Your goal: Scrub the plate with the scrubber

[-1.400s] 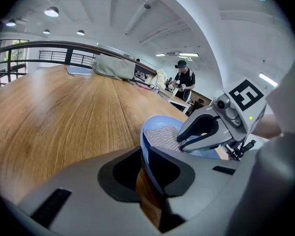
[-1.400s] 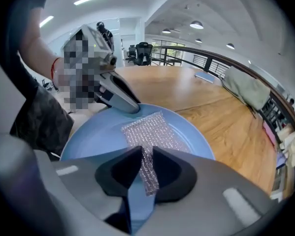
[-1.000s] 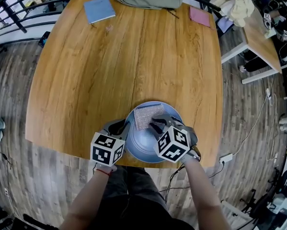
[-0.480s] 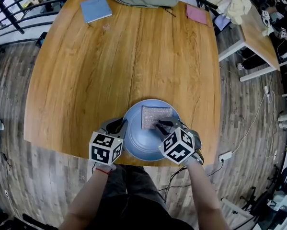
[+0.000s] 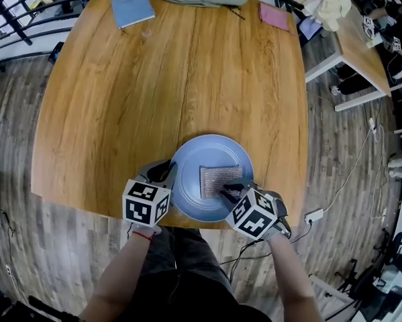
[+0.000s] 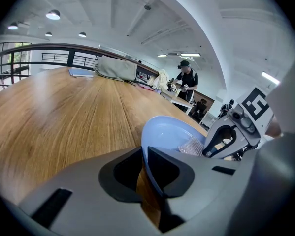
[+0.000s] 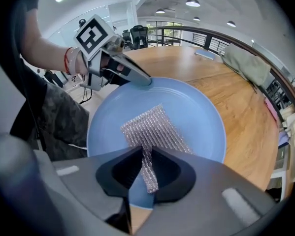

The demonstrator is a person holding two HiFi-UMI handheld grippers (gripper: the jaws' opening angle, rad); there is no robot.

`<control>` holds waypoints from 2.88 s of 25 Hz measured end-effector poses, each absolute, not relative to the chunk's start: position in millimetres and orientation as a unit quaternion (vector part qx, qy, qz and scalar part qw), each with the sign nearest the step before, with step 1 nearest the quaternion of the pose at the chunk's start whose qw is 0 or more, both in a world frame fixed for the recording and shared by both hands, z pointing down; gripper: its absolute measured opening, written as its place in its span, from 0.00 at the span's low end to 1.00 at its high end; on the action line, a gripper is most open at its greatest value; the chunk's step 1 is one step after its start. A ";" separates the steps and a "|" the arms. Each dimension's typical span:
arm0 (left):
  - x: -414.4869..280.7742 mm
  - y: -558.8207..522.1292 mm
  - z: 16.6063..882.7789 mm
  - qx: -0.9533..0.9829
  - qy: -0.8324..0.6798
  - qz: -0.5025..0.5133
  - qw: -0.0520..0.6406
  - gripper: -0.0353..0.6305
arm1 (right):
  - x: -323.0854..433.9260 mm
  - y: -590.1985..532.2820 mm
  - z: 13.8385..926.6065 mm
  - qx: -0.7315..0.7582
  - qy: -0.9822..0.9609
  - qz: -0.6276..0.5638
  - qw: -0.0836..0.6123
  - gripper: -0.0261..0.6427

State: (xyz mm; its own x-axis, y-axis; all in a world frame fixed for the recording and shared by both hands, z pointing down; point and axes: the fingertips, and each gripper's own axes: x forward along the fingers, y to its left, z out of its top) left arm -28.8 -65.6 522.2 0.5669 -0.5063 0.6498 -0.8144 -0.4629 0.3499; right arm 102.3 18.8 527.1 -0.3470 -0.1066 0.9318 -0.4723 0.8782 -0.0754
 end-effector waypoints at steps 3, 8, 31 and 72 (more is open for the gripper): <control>-28.8 -66.3 522.5 0.821 -0.403 0.234 0.329 0.10 | 93.8 35.3 527.9 0.146 -0.804 0.175 0.549 0.14; -29.3 -65.0 522.7 0.820 -0.404 0.233 0.331 0.10 | 69.7 51.2 528.8 0.104 -0.813 0.174 0.545 0.14; -28.2 -64.0 523.7 0.824 -0.389 0.233 0.339 0.10 | 35.5 -18.4 533.6 0.042 -0.812 -0.026 0.582 0.14; -13.6 -75.3 522.3 0.835 -0.379 0.258 0.305 0.07 | 128.0 42.3 533.2 0.155 -0.742 0.174 0.628 0.13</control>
